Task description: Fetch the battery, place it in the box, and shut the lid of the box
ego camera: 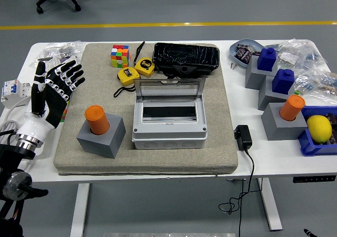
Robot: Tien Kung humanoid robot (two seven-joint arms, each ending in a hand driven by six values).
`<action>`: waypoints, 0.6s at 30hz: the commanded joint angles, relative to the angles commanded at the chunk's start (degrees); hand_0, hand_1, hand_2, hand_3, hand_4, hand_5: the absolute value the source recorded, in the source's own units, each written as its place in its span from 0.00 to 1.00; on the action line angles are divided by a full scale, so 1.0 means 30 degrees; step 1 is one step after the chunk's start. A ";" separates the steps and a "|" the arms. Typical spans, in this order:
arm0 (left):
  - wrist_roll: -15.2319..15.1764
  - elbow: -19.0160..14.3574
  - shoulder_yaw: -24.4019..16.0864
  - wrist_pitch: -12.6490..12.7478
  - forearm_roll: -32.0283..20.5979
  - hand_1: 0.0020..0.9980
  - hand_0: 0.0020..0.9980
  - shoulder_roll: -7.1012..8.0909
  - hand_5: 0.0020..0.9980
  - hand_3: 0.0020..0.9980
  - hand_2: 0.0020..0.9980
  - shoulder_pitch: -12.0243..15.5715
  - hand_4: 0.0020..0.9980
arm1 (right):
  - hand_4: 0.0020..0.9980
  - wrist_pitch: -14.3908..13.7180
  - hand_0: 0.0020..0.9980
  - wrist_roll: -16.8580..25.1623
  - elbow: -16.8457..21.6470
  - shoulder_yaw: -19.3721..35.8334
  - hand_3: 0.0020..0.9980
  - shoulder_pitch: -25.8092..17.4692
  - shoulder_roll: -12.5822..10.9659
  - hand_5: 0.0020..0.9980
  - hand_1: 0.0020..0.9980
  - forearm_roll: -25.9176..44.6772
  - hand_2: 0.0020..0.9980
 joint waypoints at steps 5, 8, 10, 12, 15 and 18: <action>0.0300 -0.0324 -0.0070 -0.0500 0.1906 1.00 0.97 -0.0015 0.81 0.93 0.96 0.0128 1.00 | 0.94 0.0027 0.53 0.0082 0.0000 -0.0067 0.55 -0.0009 0.0021 0.71 0.54 0.0094 0.57; 0.0757 -0.0764 -0.0127 -0.0723 0.4056 1.00 1.00 -0.0032 0.47 1.00 1.00 0.0184 1.00 | 0.94 0.0047 0.53 0.0108 0.0000 -0.0174 0.55 0.0004 0.0019 0.71 0.54 0.0177 0.57; 0.0946 -0.0929 -0.0048 -0.0886 0.5127 1.00 1.00 -0.0008 0.47 1.00 1.00 0.0218 1.00 | 0.94 0.0040 0.53 0.0088 0.0000 -0.0127 0.55 0.0020 0.0010 0.71 0.54 0.0148 0.57; 0.1012 -0.1008 0.0039 -0.0912 0.5825 1.00 1.00 -0.0016 0.47 1.00 1.00 0.0260 1.00 | 0.94 0.0037 0.53 0.0086 0.0000 -0.0137 0.55 0.0005 -0.0006 0.71 0.54 0.0169 0.57; 0.1027 -0.1042 0.0125 -0.0861 0.6132 1.00 1.00 -0.0067 0.34 1.00 1.00 0.0318 1.00 | 0.94 0.0026 0.53 0.0055 0.0000 -0.0078 0.55 -0.0010 -0.0009 0.71 0.53 0.0131 0.57; 0.1086 -0.1088 0.0343 -0.0899 0.6399 1.00 1.00 -0.0115 0.34 1.00 1.00 0.0412 1.00 | 0.94 0.0019 0.53 0.0062 0.0000 -0.0103 0.55 -0.0036 0.0004 0.71 0.53 0.0165 0.57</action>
